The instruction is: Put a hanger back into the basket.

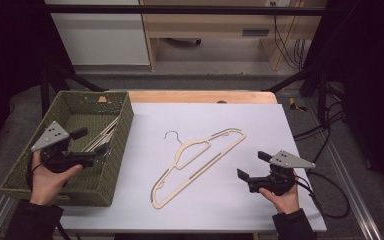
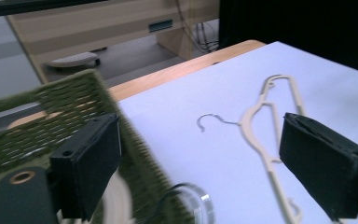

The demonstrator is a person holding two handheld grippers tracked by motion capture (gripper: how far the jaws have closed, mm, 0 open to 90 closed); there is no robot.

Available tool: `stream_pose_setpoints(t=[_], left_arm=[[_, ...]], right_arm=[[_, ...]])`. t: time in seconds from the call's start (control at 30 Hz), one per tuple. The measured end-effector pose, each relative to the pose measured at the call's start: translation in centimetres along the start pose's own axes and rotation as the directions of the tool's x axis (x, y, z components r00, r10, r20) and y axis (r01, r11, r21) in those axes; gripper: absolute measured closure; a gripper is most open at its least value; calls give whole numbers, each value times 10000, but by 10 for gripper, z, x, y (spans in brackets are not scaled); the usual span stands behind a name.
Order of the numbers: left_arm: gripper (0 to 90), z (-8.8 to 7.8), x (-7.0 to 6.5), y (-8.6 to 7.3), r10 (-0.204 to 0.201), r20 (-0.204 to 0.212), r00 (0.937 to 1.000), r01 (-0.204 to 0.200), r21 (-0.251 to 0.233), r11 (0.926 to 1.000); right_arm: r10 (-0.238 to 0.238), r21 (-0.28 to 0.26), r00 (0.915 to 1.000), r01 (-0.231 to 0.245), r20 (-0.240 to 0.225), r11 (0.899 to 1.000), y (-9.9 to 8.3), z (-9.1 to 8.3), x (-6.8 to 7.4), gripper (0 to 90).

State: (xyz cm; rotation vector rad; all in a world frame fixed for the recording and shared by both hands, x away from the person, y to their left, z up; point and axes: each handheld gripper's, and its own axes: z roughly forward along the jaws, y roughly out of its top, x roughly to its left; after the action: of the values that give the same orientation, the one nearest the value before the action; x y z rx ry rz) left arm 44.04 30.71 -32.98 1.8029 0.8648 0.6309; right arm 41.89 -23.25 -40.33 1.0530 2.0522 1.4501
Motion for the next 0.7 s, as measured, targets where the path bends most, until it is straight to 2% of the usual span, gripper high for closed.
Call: stream_pose_setpoints(t=[0.1,0.37,0.5,0.7], left_arm=[[99,10,-17,1,21,248,9997,-19,-76,10000],[73,37,-46,-4,-120,826,9965,117,48,9999],[73,52,-60,-11,-134,1070,9942,107,253,9996],[78,75,-79,-22,54,1277,9918,-158,807,9966]], right_arm=[[-18,-33,10000,18,-21,10000,0,0,0,43],[-2,-48,10000,2,42,10000,0,0,0,43],[0,-70,10000,0,35,10000,0,-1,0,43],[-41,-53,10000,41,19,10000,0,0,0,44]])
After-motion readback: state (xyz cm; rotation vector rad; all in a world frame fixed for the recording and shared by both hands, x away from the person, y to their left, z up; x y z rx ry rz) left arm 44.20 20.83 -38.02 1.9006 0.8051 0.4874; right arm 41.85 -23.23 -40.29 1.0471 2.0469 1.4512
